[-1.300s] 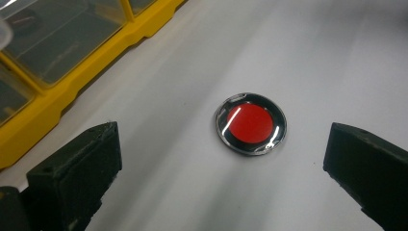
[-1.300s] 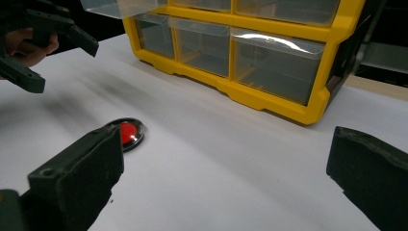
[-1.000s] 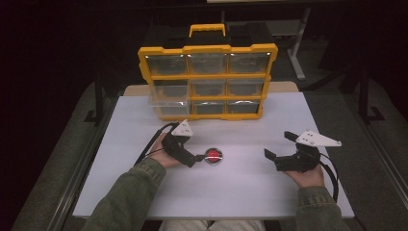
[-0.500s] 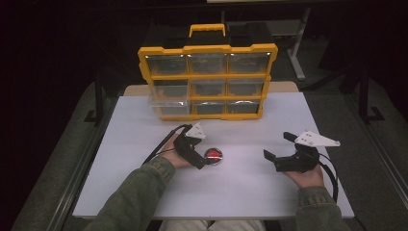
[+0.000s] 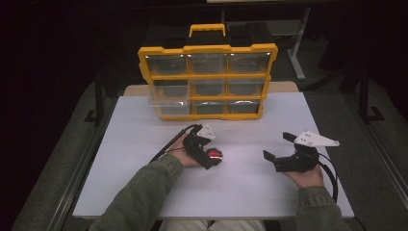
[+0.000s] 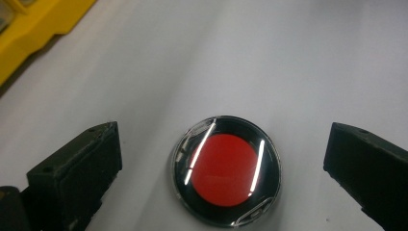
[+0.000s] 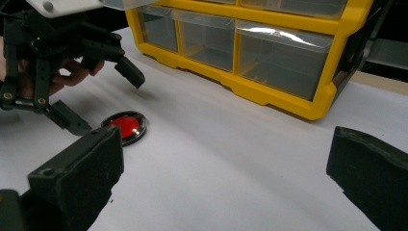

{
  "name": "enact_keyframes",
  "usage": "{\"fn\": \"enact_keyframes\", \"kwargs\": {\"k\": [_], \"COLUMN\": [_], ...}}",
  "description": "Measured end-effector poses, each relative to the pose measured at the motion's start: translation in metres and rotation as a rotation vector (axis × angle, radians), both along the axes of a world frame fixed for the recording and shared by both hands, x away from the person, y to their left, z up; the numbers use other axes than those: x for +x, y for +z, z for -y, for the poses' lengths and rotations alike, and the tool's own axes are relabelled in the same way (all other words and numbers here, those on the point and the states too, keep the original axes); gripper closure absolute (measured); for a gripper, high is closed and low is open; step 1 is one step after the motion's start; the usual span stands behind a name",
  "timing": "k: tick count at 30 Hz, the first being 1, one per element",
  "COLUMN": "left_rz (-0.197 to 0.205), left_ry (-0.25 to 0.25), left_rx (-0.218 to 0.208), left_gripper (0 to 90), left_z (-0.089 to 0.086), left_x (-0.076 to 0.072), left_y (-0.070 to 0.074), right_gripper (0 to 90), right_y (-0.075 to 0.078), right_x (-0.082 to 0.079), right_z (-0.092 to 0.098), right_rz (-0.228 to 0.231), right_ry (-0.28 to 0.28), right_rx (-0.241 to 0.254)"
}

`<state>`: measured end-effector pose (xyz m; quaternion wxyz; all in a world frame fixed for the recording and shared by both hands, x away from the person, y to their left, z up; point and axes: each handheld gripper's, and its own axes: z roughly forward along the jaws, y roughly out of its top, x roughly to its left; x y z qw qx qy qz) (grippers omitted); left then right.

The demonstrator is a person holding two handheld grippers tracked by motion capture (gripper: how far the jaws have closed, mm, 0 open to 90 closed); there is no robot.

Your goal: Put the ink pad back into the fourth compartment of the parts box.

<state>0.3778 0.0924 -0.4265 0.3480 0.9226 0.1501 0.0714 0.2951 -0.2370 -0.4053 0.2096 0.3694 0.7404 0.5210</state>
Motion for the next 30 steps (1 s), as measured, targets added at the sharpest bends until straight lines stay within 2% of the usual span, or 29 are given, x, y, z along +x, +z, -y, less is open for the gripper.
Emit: {"fn": "enact_keyframes", "kwargs": {"k": [8,15,21,25,27,30], "left_rz": [-0.017,-0.033,-0.038,-0.029,-0.035,-0.049], "left_ry": [-0.025,-0.001,-0.004,-0.007,-0.014,-0.023], "left_rx": [0.068,0.101,0.105,0.107,0.105,0.103], "left_gripper": [0.0,0.5,7.5,15.1,22.6,28.0], "left_z": [0.0134,0.0102,0.0096,0.0102,0.0097,0.0093], "left_x": [-0.0003,0.0028,0.0038,0.0019,0.0017,0.0020], "left_y": [-0.0072,-0.0107,-0.0125,-0.0109,-0.0103,-0.0109], "right_gripper": [0.0,0.0,0.0,0.0,0.0,0.0], "right_y": [0.0000,0.0005,0.0005,0.0006,0.0008,0.0010], "right_x": [-0.0001,-0.0002,-0.0002,-0.0002,-0.0003,-0.0004], "right_z": [-0.0002,0.0002,0.0006,0.0009,0.0014,0.0016], "right_rz": [0.000,0.004,0.003,0.002,0.001,0.002], "right_ry": [0.003,-0.001,-0.003,-0.003,-0.004,-0.004], "right_rx": [0.004,0.009,0.011,0.014,0.021,0.021]}}
